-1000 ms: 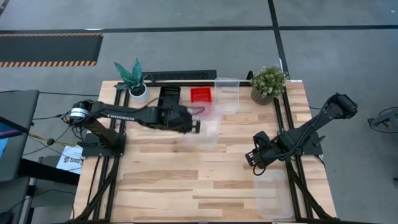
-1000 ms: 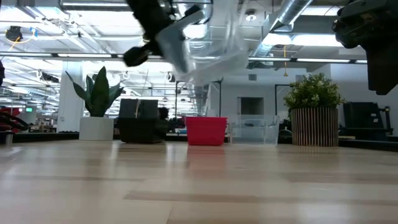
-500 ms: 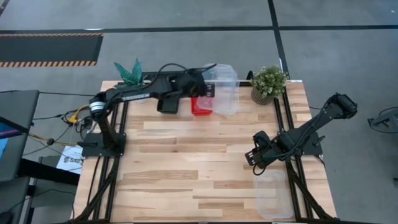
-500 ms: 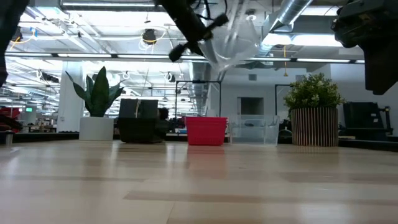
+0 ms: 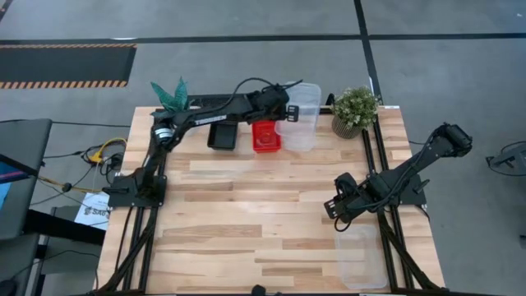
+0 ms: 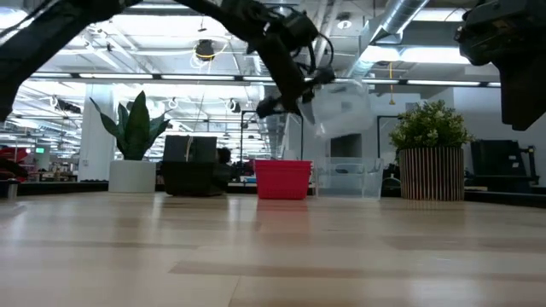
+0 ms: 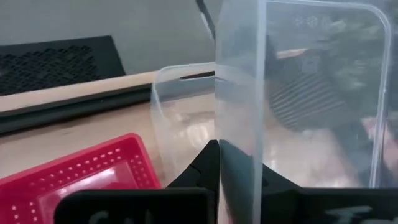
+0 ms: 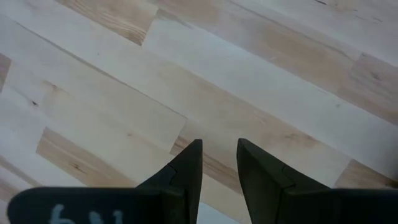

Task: Stack baskets by color
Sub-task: Stack the middle transparent bin on the top transparent bin

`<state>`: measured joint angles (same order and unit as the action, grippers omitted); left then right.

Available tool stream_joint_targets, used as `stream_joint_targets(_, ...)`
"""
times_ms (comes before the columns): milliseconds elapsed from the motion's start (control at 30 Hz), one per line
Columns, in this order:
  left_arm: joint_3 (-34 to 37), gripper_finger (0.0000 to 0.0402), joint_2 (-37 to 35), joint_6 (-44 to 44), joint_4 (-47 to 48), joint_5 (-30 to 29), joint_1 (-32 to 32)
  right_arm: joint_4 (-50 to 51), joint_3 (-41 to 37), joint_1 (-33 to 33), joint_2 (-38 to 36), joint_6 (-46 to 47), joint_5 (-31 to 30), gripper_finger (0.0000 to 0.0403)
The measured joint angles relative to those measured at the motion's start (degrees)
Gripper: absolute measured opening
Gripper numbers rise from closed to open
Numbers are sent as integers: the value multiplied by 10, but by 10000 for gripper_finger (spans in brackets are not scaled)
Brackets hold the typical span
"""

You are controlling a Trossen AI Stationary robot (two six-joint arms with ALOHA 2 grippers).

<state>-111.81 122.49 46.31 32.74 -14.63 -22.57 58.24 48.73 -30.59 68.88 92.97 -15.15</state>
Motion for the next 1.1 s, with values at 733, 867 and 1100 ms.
stream_joint_targets(733, -12, 0, 52, 35, -12, -41, 4, 0, 0, 0, 0, 0, -15, 122)
stream_joint_targets(867, -6, 0, 52, 41, -16, -40, 8, 0, 0, 0, 0, 0, -15, 122)
stream_joint_targets(1100, -5, 0, 52, 45, -5, -48, 8, 0, 0, 0, 0, 0, -16, 122)
